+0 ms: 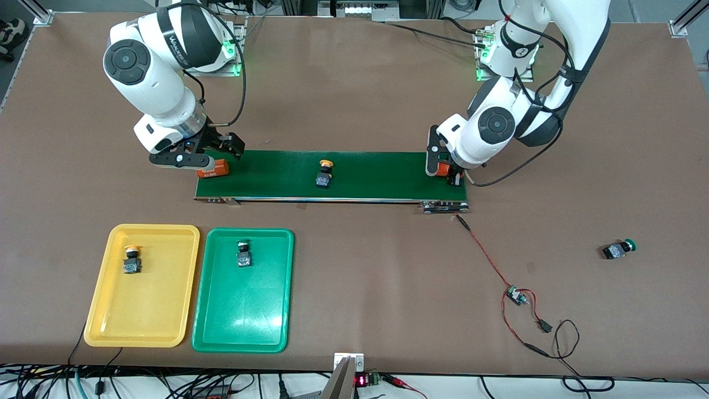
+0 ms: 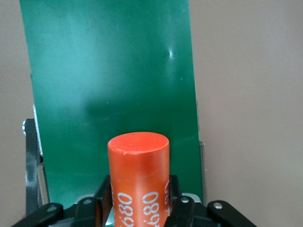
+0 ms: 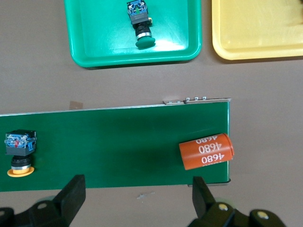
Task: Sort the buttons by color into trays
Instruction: 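Place the orange cell on the belt with the left gripper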
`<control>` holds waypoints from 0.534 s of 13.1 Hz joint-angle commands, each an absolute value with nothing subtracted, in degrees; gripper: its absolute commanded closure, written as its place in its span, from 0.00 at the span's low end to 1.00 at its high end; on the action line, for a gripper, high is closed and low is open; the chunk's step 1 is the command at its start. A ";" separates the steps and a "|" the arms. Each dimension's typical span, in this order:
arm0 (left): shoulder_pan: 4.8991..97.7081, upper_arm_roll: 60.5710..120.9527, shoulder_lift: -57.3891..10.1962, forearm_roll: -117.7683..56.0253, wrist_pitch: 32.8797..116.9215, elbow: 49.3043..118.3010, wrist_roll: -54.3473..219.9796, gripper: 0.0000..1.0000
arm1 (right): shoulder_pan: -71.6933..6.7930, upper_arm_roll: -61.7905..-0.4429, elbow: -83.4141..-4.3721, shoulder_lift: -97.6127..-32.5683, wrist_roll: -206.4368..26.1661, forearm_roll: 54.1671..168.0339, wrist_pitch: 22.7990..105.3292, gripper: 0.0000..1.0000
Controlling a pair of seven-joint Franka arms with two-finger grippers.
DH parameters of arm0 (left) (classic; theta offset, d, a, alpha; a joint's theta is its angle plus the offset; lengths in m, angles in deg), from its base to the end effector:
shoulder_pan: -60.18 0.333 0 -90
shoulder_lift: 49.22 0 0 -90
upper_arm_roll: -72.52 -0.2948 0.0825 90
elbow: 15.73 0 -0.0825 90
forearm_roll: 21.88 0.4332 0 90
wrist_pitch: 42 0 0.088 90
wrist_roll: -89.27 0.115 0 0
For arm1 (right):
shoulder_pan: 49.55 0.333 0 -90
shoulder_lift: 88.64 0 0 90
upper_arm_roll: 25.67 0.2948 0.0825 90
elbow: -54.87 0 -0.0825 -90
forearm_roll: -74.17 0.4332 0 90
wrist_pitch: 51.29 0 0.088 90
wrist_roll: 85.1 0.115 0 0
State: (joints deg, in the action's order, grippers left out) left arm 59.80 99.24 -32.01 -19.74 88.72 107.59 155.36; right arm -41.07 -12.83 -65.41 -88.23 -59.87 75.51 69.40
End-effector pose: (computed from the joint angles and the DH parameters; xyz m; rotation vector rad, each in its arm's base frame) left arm 0.5106 -0.2685 0.1985 2.0358 -2.1908 -0.1407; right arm 0.5466 0.2146 0.3622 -3.1191 0.1251 0.0131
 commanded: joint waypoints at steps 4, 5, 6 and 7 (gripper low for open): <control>58.16 99.24 -32.08 -20.39 90.72 108.63 156.42 1.00 | -39.36 -10.20 -64.58 -84.52 -47.95 71.28 71.22 0.00; 57.81 99.24 -31.99 -20.12 90.89 108.63 156.33 1.00 | -38.48 -10.11 -64.49 -83.47 -46.01 70.31 71.84 0.00; 57.72 99.24 -31.99 -19.86 91.76 108.72 156.33 1.00 | -38.39 -10.11 -64.49 -82.76 -46.08 69.34 73.06 0.00; 57.46 99.16 -31.56 -19.60 92.21 108.72 156.33 1.00 | -38.39 -10.11 -64.49 -82.23 -47.47 68.98 73.94 0.00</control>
